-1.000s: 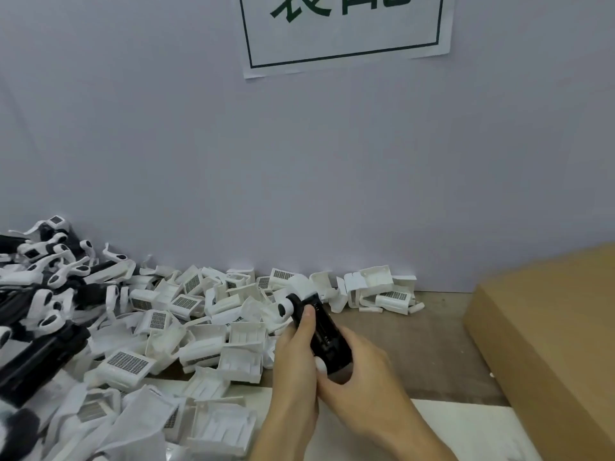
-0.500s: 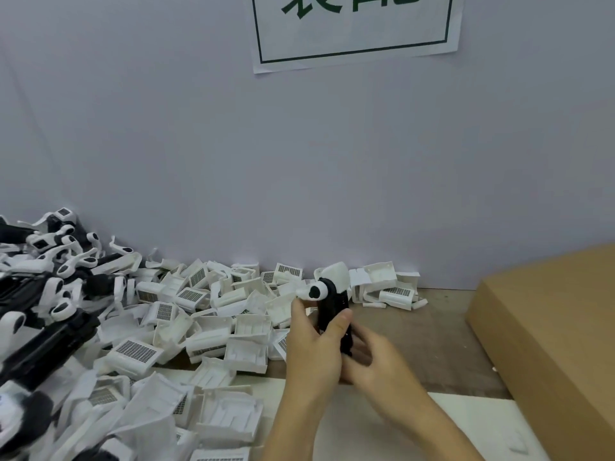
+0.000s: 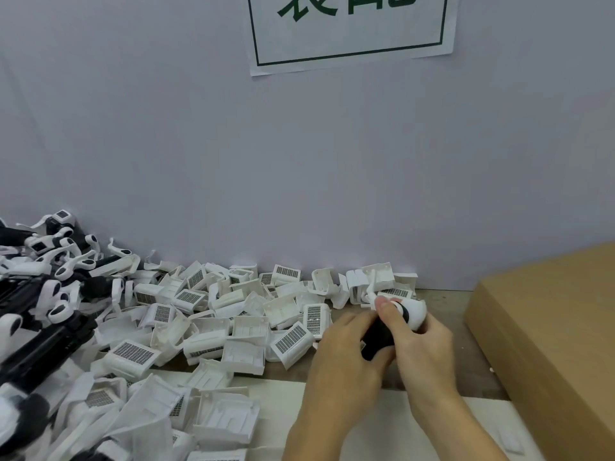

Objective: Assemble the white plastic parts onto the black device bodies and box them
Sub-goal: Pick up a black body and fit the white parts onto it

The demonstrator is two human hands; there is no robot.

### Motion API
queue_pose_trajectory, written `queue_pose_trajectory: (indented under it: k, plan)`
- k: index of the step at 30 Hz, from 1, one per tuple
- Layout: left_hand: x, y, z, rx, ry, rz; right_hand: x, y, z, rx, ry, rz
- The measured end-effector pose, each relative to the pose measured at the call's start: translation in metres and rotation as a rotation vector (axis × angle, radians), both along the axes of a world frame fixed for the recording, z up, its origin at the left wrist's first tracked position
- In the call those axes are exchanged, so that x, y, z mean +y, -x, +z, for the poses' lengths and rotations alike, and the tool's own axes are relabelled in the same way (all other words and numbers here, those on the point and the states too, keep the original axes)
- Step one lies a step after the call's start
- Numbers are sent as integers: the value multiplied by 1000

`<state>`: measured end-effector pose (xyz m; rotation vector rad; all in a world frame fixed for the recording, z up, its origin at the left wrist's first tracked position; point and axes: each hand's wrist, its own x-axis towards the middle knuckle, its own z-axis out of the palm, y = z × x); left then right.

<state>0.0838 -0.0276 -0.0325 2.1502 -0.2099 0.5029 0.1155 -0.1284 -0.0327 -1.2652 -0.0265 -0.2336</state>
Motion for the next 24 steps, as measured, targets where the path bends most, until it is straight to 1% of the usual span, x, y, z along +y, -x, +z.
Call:
queue_pose_trajectory:
  k: [2, 3, 4, 5, 6, 7, 8, 9, 11, 12, 13, 15, 17, 18, 21, 22, 24]
  plan:
    - [0, 0, -2, -17, -57, 25, 2, 0, 0, 0, -2, -9]
    - [0, 0, -3, -27, -60, 55, 3, 1, -1, 0, 15, 31]
    - [1, 0, -3, -39, -30, 103, 4, 2, -1, 1, 28, 99]
    - [3, -1, -1, -32, 40, 165, 5, 3, -2, -1, 26, 170]
    - [4, -1, 2, -10, 151, 237, 7, 4, -3, 8, 8, 216]
    - [6, -1, 5, 22, 311, 304, 7, 3, -5, 22, -4, 220]
    - [9, -1, 7, 58, 515, 361, 7, 2, -6, 39, -1, 191]
    - [13, -2, 9, 113, 762, 387, 7, 1, -8, 57, 19, 147]
    - [19, -2, 14, 238, 1233, 308, 3, -2, -7, 105, 58, 91]
    - [22, -1, 16, 263, 1381, 256, 3, -3, -6, 130, 74, 88]
    - [24, -2, 17, 269, 1436, 220, 3, -4, -6, 157, 99, 100]
    - [23, -2, 20, 239, 1428, 236, 5, -3, -6, 220, 199, 164]
    - [22, -3, 20, 202, 1434, 263, 8, 0, -7, 255, 285, 304]
    - [23, -4, 19, 207, 1459, 237, 10, 3, -6, 252, 294, 407]
    - [28, 1, 21, 297, 1548, 128, 11, 10, -3, 227, 188, 708]
    - [30, 3, 20, 321, 1554, 127, 11, 11, -2, 216, 146, 766]
    - [30, 4, 16, 314, 1459, 147, 11, 13, 0, 200, 122, 795]
